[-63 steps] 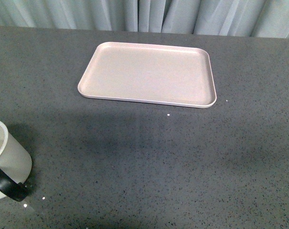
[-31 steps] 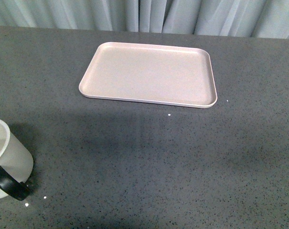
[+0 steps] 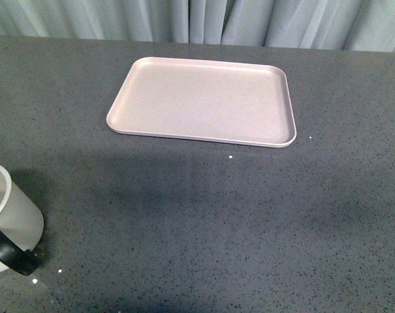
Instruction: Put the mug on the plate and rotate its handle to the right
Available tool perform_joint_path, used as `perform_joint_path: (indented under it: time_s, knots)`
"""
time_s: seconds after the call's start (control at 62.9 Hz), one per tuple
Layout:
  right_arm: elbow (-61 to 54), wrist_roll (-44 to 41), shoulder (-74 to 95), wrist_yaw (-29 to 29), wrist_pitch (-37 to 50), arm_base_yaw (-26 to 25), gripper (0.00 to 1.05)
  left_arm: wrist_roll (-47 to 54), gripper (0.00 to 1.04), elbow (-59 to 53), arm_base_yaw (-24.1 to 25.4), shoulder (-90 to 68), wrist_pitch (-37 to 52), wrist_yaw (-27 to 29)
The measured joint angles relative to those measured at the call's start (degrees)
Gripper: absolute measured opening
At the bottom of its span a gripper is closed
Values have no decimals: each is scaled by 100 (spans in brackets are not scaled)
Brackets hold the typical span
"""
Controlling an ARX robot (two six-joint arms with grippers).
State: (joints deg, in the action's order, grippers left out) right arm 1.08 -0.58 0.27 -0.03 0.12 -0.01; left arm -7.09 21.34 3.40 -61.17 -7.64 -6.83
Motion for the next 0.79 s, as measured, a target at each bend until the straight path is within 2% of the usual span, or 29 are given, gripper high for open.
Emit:
perform_joint_path:
  time_s: [0.286, 0.794]
  knots:
    - [0, 0, 0, 2, 0, 0, 95, 63, 95, 236, -149, -752, 291, 131]
    - [0, 0, 0, 2, 0, 0, 95, 295, 95, 446, 221, -1622, 627, 192]
